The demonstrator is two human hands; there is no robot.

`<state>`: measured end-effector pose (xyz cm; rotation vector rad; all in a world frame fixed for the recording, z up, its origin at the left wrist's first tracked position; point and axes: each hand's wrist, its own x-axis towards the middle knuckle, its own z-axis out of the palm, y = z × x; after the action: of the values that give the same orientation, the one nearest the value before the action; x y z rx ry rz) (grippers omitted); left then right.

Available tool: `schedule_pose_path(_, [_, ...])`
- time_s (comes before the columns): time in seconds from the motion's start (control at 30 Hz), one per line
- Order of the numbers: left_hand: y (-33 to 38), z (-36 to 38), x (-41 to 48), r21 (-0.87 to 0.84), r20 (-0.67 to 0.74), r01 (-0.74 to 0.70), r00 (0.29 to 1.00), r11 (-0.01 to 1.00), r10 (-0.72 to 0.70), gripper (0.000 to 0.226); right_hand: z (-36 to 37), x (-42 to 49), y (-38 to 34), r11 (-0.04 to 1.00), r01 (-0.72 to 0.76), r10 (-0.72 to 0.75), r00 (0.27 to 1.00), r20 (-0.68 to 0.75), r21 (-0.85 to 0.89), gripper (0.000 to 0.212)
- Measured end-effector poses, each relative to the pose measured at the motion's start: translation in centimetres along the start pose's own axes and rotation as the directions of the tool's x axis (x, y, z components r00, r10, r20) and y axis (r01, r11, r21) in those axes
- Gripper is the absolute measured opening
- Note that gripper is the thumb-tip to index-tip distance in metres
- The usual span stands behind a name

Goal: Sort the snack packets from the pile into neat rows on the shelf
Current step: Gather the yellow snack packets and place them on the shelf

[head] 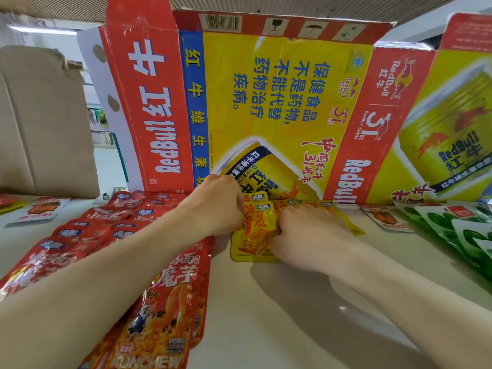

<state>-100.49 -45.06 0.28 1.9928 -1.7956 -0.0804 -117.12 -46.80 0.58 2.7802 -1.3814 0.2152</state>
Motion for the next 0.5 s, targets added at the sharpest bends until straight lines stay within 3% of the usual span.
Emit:
schedule_pose_path(0.3, [0.4, -0.3, -0.2, 0.042, 0.019, 0.032, 0.999, 0.999, -0.033, 0.017, -0.6, 0.0, 0.6, 0.999, -0.033, 0.032, 0.999, 0.009, 0.035, 0.031])
schedule_pose_path(0.47, [0.4, -0.3, -0.3, 0.105, -0.058, 0.07, 0.996, 0.992, -0.064, 0.013, -1.9, 0.4, 2.6, 0.994, -0.111, 0.111, 0.987, -0.114, 0.002, 0.011])
schedule_pose_path(0.5, [0.5, -0.3, -0.5, 0.114, -0.073, 0.064, 0.996, 0.991, -0.056, 0.015, -2.0, 0.4, 3.0, 0.99, -0.136, 0.133, 0.985, -0.11, -0.019, 0.019])
